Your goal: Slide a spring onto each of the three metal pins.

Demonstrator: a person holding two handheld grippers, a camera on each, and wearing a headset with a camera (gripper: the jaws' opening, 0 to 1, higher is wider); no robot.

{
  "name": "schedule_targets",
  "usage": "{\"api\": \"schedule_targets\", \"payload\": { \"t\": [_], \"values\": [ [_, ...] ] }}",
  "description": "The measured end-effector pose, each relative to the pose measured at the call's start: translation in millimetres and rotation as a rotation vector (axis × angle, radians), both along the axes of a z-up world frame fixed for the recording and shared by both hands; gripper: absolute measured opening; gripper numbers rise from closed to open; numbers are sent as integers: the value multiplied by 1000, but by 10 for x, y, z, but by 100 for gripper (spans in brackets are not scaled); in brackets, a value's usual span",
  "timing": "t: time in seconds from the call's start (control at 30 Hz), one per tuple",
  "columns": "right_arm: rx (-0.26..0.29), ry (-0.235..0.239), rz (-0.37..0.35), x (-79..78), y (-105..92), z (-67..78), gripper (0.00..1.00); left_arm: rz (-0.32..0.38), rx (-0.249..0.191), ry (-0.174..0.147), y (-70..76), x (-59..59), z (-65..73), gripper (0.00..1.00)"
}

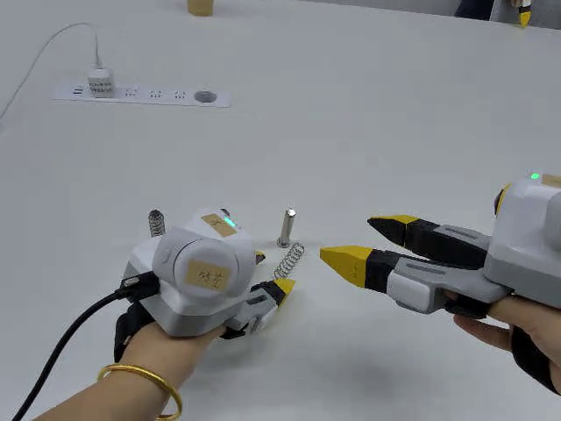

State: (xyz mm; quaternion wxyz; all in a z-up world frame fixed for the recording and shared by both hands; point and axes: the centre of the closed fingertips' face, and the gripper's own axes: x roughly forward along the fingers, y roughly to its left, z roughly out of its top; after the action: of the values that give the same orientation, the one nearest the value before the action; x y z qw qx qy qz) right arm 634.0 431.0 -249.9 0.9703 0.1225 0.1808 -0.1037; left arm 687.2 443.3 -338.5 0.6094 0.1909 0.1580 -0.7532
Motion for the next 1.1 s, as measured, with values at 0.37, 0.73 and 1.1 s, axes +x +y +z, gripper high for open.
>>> {"api": "schedule_targets", "payload": {
  "t": [0.37,0.73,1.1],
  "values": [
    [34,2,-21,-59,52,-77,52,-17,19,-10,-64,-46,-72,20],
    [32,3,-27,-52,58,-80,51,-33,24,-35,-83,-32,-69,12],
    [44,1,-35,-21,53,-81,51,-57,26,-65,-64,3,-69,10]
  ]
}}
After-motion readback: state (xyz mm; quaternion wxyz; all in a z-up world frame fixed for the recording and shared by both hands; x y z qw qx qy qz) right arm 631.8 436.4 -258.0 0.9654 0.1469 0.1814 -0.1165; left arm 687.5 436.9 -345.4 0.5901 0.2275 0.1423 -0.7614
